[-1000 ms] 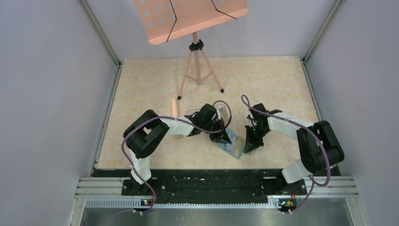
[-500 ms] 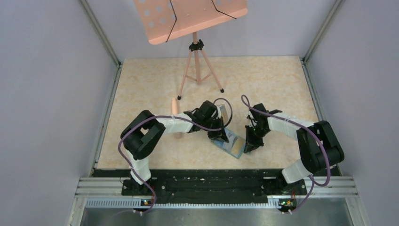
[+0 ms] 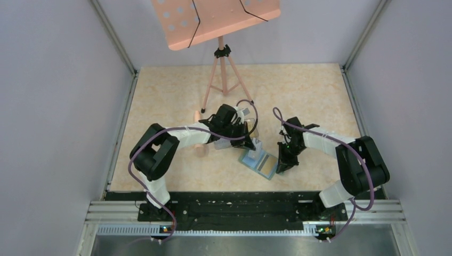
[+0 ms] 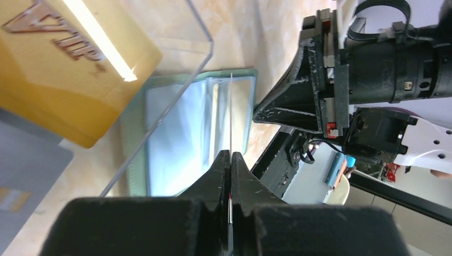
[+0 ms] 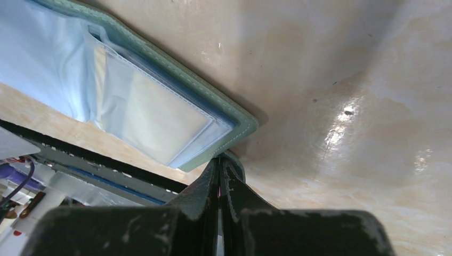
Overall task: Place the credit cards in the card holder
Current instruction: Insert the credit card into the card holder.
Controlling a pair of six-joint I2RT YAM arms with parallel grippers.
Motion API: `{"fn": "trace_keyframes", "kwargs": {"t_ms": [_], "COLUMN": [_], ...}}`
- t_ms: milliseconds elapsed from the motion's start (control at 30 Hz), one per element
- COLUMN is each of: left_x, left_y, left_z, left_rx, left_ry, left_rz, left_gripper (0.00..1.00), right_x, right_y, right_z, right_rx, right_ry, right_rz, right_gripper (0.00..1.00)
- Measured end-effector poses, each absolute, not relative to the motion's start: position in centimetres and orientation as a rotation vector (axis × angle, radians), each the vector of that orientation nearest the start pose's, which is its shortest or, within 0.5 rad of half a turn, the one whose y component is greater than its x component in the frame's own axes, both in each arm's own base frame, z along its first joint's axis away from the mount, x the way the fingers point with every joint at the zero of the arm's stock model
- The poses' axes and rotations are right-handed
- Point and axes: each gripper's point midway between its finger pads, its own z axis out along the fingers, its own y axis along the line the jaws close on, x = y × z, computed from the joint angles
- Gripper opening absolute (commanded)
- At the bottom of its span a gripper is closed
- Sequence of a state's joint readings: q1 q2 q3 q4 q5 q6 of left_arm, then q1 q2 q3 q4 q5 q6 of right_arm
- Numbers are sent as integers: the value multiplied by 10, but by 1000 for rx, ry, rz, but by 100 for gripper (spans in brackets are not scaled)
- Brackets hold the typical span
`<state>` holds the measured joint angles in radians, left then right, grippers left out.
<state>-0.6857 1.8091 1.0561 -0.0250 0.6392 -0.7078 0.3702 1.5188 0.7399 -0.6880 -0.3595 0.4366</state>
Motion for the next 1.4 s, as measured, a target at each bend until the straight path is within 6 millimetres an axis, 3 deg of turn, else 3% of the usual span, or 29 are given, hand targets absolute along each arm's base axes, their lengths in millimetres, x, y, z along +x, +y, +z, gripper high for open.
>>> {"fn": "trace_keyframes", "kwargs": {"t_ms": [133, 600, 1133, 1400], "left_x": [244, 241, 241, 232], "left_y": [-373, -377, -386, -386], "left_z": [86, 51, 53, 52], "left_rx": [382, 428, 447, 430], "left_ry": [2564, 2606, 2585, 2608], "left_rz": [-1398, -1348, -1395, -1443], "left_gripper": [0, 0, 0, 0], "right_x": [167, 168, 169, 169], "right_y": [149, 149, 149, 148], "right_z": [13, 13, 12, 12], "right_rx": [65, 67, 67, 72], "right_ry": [3140, 3206, 3237, 3246], "right_rz": [585, 565, 573, 583], "right_gripper": [0, 0, 0, 0]}}
